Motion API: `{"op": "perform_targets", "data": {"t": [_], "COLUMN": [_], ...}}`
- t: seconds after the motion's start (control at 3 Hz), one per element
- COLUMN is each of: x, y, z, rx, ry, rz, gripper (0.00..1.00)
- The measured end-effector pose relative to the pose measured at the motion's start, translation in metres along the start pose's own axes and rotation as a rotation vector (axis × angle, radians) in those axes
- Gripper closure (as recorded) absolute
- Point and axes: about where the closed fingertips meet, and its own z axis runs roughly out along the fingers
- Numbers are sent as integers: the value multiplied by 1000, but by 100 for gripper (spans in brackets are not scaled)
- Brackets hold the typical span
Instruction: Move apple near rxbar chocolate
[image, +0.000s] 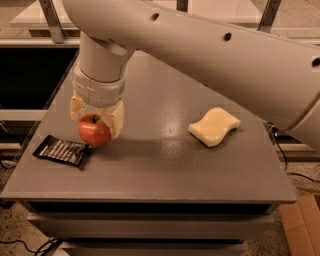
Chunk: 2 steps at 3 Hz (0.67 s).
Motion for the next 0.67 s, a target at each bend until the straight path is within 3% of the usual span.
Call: {"op": "perform_targets", "data": {"t": [0.67], "x": [0], "y": [-2], "z": [5], "rx": [-9], "ry": [0], "rz": [0], "gripper": [58]}}
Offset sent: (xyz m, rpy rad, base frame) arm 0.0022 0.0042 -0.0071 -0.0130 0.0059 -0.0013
